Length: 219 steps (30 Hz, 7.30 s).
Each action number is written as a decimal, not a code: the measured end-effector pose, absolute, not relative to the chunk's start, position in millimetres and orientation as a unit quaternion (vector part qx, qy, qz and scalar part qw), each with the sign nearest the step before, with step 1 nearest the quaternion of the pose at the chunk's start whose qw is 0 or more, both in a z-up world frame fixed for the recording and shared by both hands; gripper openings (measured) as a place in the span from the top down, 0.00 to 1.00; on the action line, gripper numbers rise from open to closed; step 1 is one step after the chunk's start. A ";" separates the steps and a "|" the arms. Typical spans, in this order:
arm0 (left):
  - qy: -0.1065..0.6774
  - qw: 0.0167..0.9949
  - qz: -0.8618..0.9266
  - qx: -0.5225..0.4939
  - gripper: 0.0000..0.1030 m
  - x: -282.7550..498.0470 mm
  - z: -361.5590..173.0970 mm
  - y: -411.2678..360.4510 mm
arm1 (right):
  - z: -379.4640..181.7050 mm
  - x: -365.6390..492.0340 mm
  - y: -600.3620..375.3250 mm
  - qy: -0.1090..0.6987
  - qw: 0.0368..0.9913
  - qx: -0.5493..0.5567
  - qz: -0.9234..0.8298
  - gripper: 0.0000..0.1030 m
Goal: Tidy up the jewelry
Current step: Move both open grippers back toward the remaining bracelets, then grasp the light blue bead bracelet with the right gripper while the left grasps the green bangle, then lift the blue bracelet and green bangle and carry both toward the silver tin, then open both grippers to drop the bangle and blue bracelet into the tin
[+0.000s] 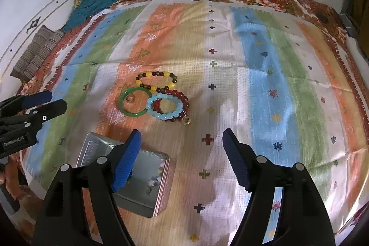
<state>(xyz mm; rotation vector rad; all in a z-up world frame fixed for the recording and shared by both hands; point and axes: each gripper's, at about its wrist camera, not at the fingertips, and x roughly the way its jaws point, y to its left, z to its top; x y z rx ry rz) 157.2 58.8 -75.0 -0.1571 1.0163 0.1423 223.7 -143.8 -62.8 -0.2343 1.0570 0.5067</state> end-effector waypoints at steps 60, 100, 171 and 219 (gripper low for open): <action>0.594 0.800 0.069 -0.052 0.44 253.3 -181.2 72.4 | -145.9 301.0 -93.2 0.574 0.779 -0.135 0.213 0.29; 0.598 0.797 0.058 -0.060 0.93 262.5 -180.8 82.9 | -151.7 307.8 -80.6 0.568 0.775 -0.143 0.235 0.88; 0.489 0.871 0.040 -0.015 0.92 175.9 -67.4 38.1 | -43.3 238.9 -127.2 0.463 0.838 -0.117 0.266 0.88; 0.485 0.871 0.073 -0.046 0.75 120.1 -64.1 37.3 | -47.4 190.8 -152.8 0.479 0.834 -0.116 0.247 0.66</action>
